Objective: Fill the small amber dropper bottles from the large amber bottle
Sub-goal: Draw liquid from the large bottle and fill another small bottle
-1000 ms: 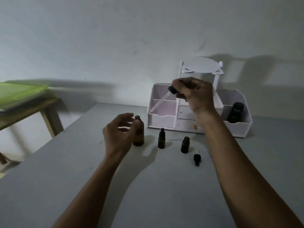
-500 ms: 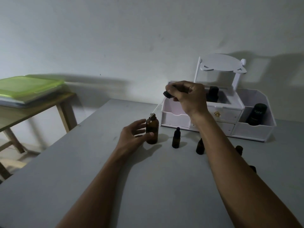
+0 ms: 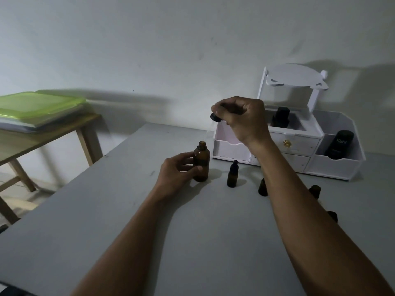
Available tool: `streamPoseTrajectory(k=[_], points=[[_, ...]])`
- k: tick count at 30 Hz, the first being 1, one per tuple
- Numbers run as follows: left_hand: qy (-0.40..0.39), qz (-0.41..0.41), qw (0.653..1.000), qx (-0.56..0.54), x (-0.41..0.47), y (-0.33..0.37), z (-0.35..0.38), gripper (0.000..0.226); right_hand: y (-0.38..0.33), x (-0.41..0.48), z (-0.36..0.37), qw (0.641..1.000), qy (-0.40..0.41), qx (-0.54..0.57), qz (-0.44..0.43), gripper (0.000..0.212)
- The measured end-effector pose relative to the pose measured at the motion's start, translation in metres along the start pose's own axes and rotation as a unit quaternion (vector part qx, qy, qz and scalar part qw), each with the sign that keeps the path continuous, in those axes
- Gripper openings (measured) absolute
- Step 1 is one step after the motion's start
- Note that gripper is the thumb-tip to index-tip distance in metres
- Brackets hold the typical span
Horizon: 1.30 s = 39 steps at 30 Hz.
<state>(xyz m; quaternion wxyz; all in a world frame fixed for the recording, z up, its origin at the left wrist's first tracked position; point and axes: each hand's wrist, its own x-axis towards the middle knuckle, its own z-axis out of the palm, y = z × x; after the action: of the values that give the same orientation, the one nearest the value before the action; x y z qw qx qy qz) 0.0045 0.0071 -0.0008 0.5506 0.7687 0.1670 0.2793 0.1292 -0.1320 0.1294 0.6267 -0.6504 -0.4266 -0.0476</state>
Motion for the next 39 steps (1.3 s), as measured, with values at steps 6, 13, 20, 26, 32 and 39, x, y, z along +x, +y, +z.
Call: streamPoseTrajectory(k=[6,13,20,26,32,39], points=[[-0.003,-0.010,1.000,-0.018,0.001,-0.002,-0.001,0.049,0.021,-0.004,0.021,0.997,-0.069,-0.031,0.022,0.013],[-0.003,-0.006,1.000,-0.024,0.000,-0.002,0.000,0.049,0.048,-0.011,0.031,0.991,-0.100,-0.071,0.057,0.015],[-0.009,-0.003,1.000,-0.021,0.000,-0.001,0.000,0.052,0.048,-0.010,0.037,0.991,-0.076,-0.107,0.038,0.009],[-0.010,-0.002,1.000,-0.008,0.001,0.000,0.000,0.050,0.046,-0.010,0.039,0.988,-0.073,-0.135,0.017,0.008],[-0.008,-0.002,1.000,-0.012,0.000,-0.002,-0.001,0.048,0.041,-0.010,0.038,0.991,-0.059,-0.119,0.019,0.008],[-0.004,-0.004,1.000,-0.020,0.000,-0.001,0.000,0.046,0.018,-0.003,0.026,0.997,-0.040,-0.060,-0.003,0.013]])
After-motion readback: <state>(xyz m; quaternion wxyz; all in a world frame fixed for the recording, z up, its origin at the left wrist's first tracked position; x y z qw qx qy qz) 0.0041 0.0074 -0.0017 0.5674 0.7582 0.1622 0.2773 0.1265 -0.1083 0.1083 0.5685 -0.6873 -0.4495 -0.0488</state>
